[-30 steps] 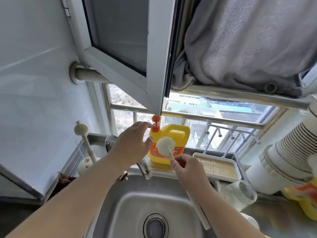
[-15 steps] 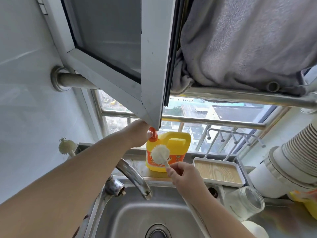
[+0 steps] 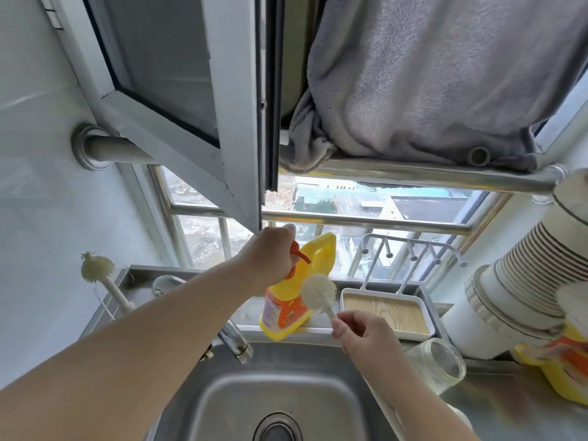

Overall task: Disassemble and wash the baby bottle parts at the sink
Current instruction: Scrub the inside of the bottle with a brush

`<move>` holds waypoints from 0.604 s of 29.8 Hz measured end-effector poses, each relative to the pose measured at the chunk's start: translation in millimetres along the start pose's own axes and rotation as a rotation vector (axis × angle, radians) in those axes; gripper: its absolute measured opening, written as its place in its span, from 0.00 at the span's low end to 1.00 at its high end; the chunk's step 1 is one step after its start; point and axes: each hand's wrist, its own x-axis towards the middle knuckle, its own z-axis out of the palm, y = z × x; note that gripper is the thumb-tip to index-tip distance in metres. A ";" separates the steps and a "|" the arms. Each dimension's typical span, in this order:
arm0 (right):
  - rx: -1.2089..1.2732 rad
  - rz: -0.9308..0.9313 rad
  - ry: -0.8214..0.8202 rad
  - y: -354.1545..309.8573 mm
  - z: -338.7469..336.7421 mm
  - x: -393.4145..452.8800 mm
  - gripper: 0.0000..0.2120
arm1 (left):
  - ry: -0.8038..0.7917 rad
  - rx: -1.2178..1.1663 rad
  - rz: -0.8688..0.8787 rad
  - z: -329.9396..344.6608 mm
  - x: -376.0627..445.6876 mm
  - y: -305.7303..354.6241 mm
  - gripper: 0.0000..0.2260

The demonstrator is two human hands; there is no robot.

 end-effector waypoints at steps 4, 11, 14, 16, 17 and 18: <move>-0.016 0.006 0.008 14.7 -37.7 -2.9 0.05 | 0.138 -0.215 -0.115 33.3 -3.7 25.8 0.07; 0.033 0.056 -0.082 12.8 -66.3 21.2 0.12 | 0.076 -1.052 -0.462 60.0 8.5 42.3 0.10; 0.194 0.086 -0.138 2.5 -60.4 21.7 0.13 | 0.079 -1.099 -0.460 61.8 7.2 41.6 0.10; 0.328 0.137 -0.165 -0.7 -59.5 17.3 0.12 | 0.077 -1.109 -0.461 62.3 7.9 40.1 0.10; 0.350 0.148 -0.169 0.2 -60.2 15.7 0.11 | 0.072 -1.110 -0.465 62.5 8.7 39.3 0.10; 0.351 0.154 -0.173 0.9 -60.9 14.6 0.10 | 0.061 -1.107 -0.474 62.1 9.1 38.1 0.09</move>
